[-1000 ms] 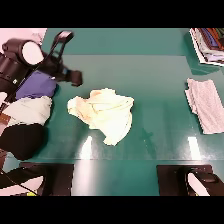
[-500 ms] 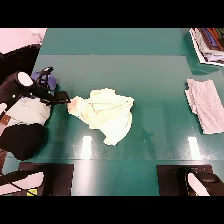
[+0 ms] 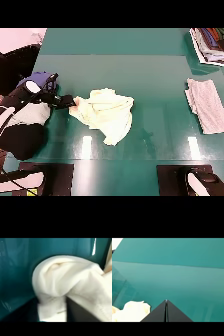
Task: Fold the shirts.
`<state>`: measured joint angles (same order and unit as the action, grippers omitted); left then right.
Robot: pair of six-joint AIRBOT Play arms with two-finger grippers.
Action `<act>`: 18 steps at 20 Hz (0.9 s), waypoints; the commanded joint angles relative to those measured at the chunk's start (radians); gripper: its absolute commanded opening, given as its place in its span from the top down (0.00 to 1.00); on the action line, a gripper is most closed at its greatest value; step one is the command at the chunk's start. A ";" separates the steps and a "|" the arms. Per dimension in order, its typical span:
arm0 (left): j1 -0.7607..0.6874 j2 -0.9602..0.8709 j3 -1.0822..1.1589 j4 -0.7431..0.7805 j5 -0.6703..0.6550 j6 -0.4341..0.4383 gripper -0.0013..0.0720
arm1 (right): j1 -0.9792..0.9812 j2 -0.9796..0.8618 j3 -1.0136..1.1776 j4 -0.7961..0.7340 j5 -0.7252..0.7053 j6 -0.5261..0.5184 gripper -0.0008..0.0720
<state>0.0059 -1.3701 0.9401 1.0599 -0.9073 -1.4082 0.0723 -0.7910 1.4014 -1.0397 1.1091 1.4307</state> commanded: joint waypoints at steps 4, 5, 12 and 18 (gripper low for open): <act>-0.007 0.037 0.140 0.026 -0.037 -0.013 0.95 | 0.001 -0.001 -0.036 -0.008 0.146 0.013 0.97; -0.007 0.053 0.176 0.048 -0.044 -0.013 0.95 | 0.001 -0.001 -0.085 -0.009 0.177 0.048 0.97; -0.007 0.080 0.261 0.079 -0.062 -0.005 0.95 | 0.135 -0.078 -0.796 0.184 0.010 0.111 0.46; -0.007 0.080 0.261 0.115 -0.036 -0.005 0.95 | 0.468 -0.360 -0.892 0.483 -0.352 0.034 0.49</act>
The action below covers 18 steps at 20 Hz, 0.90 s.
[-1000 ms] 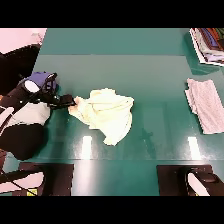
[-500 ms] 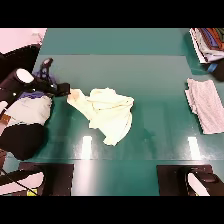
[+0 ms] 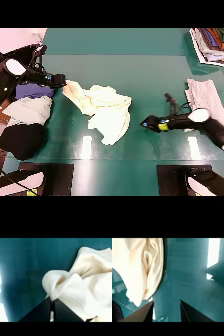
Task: Fold the shirts.
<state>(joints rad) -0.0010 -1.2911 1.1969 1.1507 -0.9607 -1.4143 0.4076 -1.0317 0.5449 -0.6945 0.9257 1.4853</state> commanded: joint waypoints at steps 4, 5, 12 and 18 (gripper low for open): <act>0.000 0.001 0.004 0.033 0.023 0.002 0.95 | 0.211 -0.298 0.110 0.143 -0.183 -0.021 0.49; 0.000 0.001 0.004 0.048 0.028 0.002 0.95 | 0.220 -0.334 0.146 0.145 -0.180 -0.021 0.49; 0.004 0.003 0.012 0.076 0.028 0.001 0.95 | 0.232 -0.459 0.336 0.054 -0.135 -0.039 0.97; 0.088 0.183 0.212 0.076 0.019 -0.002 0.95 | -0.010 -0.197 0.539 -0.418 0.088 0.078 0.97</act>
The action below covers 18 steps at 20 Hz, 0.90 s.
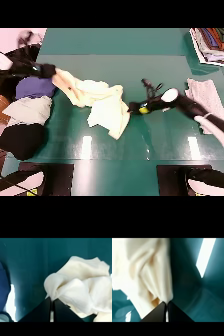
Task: Fold the shirts.
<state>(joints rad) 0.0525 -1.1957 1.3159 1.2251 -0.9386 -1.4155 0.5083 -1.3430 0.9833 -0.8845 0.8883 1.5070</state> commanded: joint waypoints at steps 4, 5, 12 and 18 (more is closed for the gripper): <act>0.036 0.274 0.286 -0.093 -0.035 0.011 0.95 | -0.333 0.352 0.281 -0.290 0.206 0.055 0.97; 0.036 0.312 0.330 -0.132 -0.044 0.026 0.95 | -0.373 0.409 0.328 -0.289 0.212 0.053 0.97; 0.036 0.452 0.595 -0.191 -0.103 0.036 0.95 | -0.512 0.629 0.623 -0.295 0.259 0.036 0.97; 0.036 0.443 0.667 -0.267 -0.161 0.037 0.95 | -0.612 0.518 0.925 -0.294 0.428 0.019 0.97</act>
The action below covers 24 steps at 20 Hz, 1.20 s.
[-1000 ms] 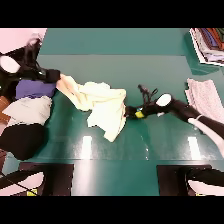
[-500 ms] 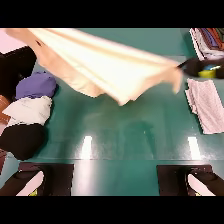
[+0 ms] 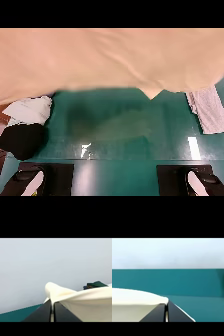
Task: Fold the shirts.
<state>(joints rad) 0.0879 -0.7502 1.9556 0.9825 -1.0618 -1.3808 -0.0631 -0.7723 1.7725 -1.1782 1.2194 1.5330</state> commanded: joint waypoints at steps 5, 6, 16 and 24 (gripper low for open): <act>0.001 -0.098 -0.222 0.048 -0.111 0.000 0.95 | 0.070 -0.326 0.249 -0.003 0.232 -0.005 0.97; 0.001 -0.126 -0.306 0.046 -0.114 0.000 0.95 | 0.097 -0.388 0.233 -0.003 0.232 -0.005 0.97; 0.001 -0.689 -0.686 0.027 0.105 0.103 0.95 | 0.166 -0.928 0.092 0.011 0.114 -0.007 0.97; 0.063 -0.702 -0.586 0.046 0.014 0.094 0.24 | 0.077 -0.935 0.089 0.209 0.237 -0.080 0.42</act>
<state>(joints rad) 0.1154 -1.4609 1.3460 1.0218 -0.9756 -1.2869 0.0460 -1.7172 1.8641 -1.0393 1.3659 1.4971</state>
